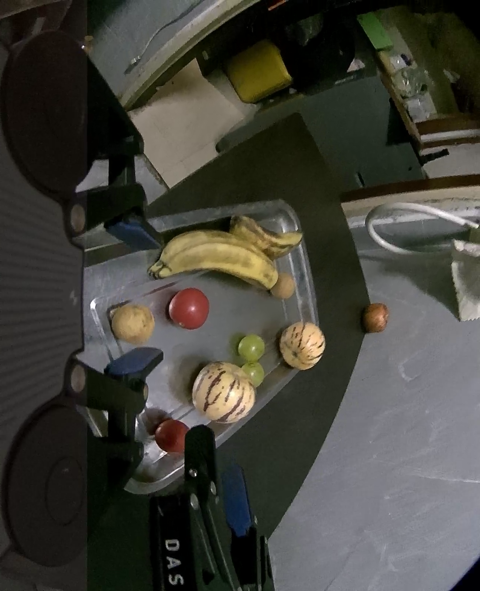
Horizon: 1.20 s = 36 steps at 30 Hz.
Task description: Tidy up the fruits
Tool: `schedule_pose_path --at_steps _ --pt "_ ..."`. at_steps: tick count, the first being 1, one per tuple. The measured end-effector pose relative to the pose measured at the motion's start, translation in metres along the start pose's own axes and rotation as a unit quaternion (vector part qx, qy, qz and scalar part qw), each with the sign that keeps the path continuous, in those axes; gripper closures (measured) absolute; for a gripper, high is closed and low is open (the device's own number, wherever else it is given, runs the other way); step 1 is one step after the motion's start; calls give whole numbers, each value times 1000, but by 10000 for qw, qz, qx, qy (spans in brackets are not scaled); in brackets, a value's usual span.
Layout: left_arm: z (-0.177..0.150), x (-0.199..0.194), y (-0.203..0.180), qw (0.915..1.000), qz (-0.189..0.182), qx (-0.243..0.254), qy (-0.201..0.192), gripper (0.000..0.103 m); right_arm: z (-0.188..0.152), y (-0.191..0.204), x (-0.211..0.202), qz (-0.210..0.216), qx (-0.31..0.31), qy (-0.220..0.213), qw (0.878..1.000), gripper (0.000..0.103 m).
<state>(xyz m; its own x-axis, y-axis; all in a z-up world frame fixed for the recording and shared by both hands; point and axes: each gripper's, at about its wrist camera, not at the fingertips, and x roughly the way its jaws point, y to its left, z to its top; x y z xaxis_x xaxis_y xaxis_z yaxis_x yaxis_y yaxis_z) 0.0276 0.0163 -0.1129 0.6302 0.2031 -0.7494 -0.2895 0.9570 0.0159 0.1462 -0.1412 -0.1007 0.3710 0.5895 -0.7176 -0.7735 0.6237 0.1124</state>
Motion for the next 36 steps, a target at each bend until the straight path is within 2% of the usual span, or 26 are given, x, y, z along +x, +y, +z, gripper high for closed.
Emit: schedule_pose_path --at_steps 2,6,11,16,21,26,32,33,36 --pt "1 -7 1 10000 42 -71 -43 30 2 -2 -7 -2 39 -91 10000 26" --pt "5 -23 4 9997 119 -176 -155 20 10 -8 -23 -12 169 -265 9995 16" --pt "17 -51 11 9983 118 -386 -422 1 22 -7 -51 -70 269 -579 9979 5" --pt "35 -73 18 9981 -88 -273 -550 0 33 -1 -91 -191 465 -1030 9934 1" --pt "49 -100 26 9966 -238 -109 -781 0 36 8 -130 -500 743 -1338 9869 1" --pt "51 -124 32 9957 -306 27 -877 0 25 22 -157 -676 1167 -1305 9822 1" --pt "36 -131 41 9933 -768 -156 -848 0 5 49 -171 -973 1330 -1194 9791 1" --pt "34 -132 41 9932 -776 -175 -846 0 2 53 -173 -1001 1353 -1177 9787 1" --pt "29 -134 38 9950 -403 -66 -910 0 -5 58 -177 -964 1457 -1163 9777 1"
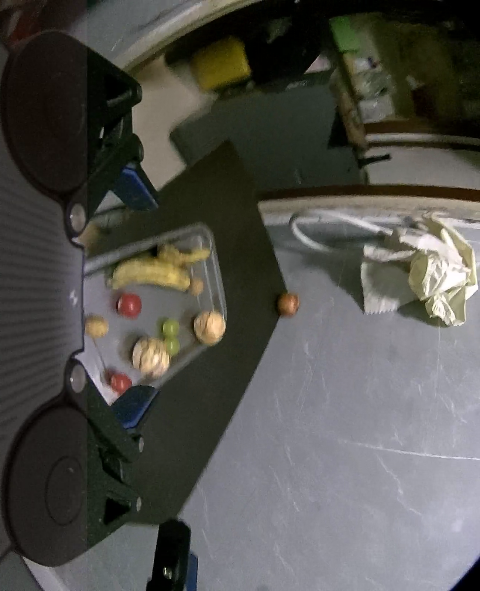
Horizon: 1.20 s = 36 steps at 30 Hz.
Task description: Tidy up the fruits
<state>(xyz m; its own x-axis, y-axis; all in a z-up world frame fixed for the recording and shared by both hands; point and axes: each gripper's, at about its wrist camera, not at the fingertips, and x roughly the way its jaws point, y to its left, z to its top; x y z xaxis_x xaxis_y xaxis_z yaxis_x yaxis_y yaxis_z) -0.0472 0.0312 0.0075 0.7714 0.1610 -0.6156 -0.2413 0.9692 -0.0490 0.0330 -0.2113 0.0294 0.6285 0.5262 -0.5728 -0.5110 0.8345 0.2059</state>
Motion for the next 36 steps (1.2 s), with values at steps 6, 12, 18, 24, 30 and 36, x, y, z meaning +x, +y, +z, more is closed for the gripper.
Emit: schedule_pose_path --at_steps 6,12,18,24,30,36 --pt "-5 3 -5 9999 88 -59 5 0 -6 -8 8 171 -3 14 9999 1" --pt "-2 4 -12 9993 57 -351 65 0 -2 -13 15 271 -203 138 9993 1" --pt "-6 4 -22 9997 152 -168 134 0 -6 -15 13 189 -153 109 9996 1" --pt "-11 3 -17 9996 106 -143 212 0 -13 -12 14 122 -27 139 9998 1" --pt "-10 1 -14 9997 77 -156 178 0 -11 -7 12 102 -83 70 9999 1" --pt "-11 3 -15 9996 30 -188 214 0 -12 -7 13 84 -101 79 9999 1"
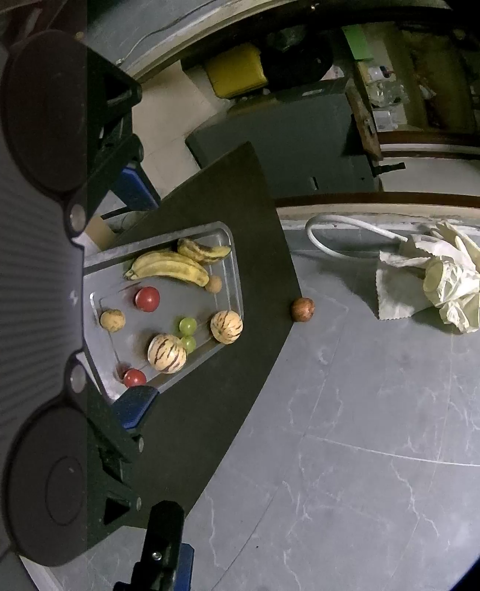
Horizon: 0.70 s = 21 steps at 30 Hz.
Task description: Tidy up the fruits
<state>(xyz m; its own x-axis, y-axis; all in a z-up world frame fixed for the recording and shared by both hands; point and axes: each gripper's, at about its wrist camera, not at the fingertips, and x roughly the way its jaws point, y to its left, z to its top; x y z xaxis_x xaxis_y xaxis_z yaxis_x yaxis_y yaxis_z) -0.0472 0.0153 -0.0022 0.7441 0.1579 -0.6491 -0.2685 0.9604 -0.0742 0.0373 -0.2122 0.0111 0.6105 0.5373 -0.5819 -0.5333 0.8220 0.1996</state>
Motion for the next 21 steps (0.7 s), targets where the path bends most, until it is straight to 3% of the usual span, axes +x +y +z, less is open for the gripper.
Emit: schedule_pose_path --at_steps 21 --pt "1 2 -1 10000 -12 -15 6 0 1 -1 1 13 -1 13 10000 1"
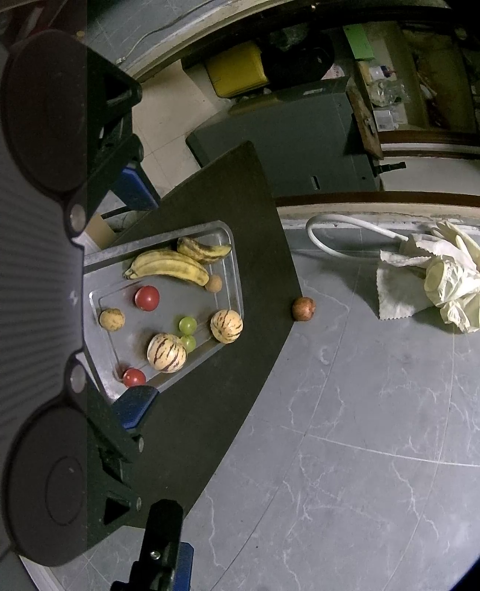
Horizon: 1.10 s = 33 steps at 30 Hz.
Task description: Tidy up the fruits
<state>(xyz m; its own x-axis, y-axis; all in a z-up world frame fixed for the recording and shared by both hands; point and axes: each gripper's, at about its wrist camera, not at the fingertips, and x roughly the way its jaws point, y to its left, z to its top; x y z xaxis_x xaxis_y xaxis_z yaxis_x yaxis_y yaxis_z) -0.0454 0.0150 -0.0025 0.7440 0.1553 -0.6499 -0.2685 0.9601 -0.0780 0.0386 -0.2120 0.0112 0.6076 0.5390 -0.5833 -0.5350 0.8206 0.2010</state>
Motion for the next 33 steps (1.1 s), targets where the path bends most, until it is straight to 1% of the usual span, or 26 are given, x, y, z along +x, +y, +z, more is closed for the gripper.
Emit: schedule_pose_path --at_steps 33 --pt "2 0 -1 10000 -48 3 -18 0 1 1 1 11 -27 5 10000 1"
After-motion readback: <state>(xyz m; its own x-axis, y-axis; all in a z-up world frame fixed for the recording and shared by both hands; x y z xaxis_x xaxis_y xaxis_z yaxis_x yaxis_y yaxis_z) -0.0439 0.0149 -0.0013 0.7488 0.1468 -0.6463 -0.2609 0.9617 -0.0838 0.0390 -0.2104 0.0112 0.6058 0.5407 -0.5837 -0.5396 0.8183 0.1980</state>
